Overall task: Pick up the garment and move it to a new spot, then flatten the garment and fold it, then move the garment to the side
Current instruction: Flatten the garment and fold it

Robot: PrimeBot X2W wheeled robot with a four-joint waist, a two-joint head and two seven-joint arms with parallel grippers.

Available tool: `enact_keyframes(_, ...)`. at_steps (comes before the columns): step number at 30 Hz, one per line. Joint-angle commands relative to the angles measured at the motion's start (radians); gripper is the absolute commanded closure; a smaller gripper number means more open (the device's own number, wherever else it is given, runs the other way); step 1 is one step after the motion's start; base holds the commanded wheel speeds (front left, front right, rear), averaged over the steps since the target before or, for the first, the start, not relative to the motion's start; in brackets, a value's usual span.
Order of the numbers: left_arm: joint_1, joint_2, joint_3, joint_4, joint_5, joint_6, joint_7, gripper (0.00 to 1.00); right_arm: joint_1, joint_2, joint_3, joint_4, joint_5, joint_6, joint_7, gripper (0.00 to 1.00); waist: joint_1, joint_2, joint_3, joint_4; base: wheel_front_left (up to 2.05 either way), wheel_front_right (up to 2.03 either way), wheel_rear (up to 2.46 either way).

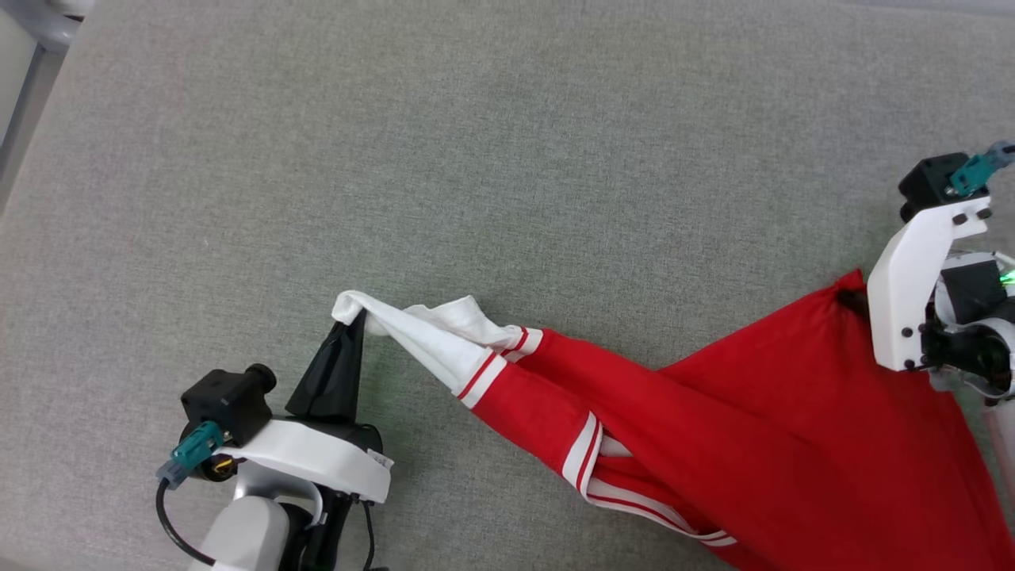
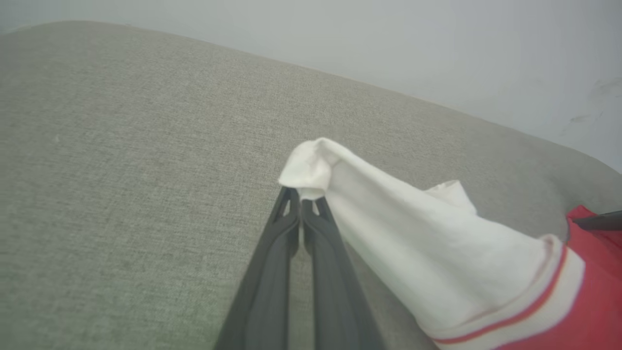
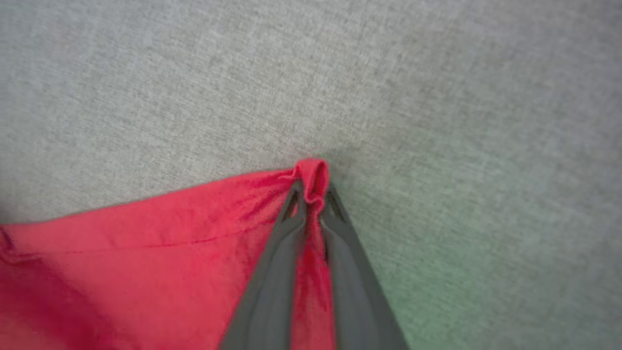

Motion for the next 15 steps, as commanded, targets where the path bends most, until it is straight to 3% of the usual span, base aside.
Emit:
enact_keyframes(1,-0.012,0.009,0.005,-0.001,-0.003,0.005,-0.007,1.00,0.058,0.017,0.034,0.044,0.007,0.000,0.027,1.00,0.0000,0.0000,-0.012,-0.005,0.00,0.00,0.00)
enact_keyframes(8,-0.085,0.057,0.025,-0.017,0.027,0.015,0.004,1.00,-0.040,0.000,-0.004,-0.007,-0.042,0.000,-0.094,1.00,0.0000,0.0000,-0.080,-0.026,0.00,0.00,0.00)
enact_keyframes(15,-0.292,0.105,0.046,-0.038,0.038,0.003,0.053,1.00,-0.148,0.044,-0.080,0.002,-0.139,0.000,-0.227,1.00,0.0000,0.0000,-0.116,-0.059,0.00,0.00,0.00)
